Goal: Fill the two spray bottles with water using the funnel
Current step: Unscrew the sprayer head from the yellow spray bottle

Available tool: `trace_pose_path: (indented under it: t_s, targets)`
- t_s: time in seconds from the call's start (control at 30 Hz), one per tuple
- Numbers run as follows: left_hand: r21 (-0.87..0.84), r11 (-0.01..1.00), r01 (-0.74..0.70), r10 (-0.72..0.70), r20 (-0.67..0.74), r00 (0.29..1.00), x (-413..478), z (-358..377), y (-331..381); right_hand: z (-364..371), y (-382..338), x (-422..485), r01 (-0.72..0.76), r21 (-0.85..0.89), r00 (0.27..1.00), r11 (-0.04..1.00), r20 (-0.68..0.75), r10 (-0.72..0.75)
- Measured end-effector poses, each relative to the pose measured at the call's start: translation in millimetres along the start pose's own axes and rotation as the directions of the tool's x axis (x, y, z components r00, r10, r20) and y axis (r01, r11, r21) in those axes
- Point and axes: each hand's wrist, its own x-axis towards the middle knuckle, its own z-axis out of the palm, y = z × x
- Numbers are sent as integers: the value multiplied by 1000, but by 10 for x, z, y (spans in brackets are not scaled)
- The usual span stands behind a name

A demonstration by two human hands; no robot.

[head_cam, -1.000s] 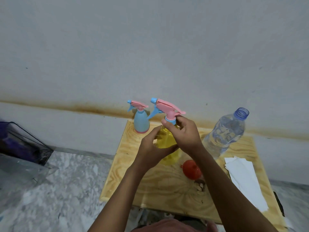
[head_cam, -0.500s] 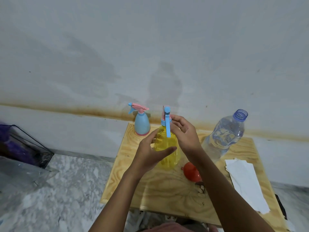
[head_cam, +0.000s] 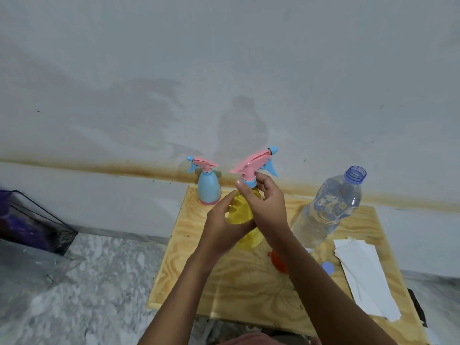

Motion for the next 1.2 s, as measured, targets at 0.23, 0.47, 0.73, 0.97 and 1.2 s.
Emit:
trace_pose_path:
  t_s: [0.23, 0.47, 0.73, 0.97, 1.2]
  targets:
    - [-4, 1000, -3, 3, -11, 1000, 44, 32, -57, -25, 2, 38, 2, -18, 1000, 1000, -20, -3]
    - [34, 998, -48, 49, -32, 998, 31, 40, -51, -44, -16, 42, 34, -106, 999, 994, -25, -37]
    - [25, 1000, 4, -3, -12, 1000, -8, 50, -229, -130, -62, 87, 89, -107, 996, 990, 2, -89]
    - [150, 986, 66, -63, -25, 998, -66, 118, -620, -240, -195, 184, 182, -49, 983, 982, -31, -183]
    - [218, 968, 120, -116, -33, 993, -165, 198, -939, -483, -235, 346, 177, 4, 960, 984, -223, -172]
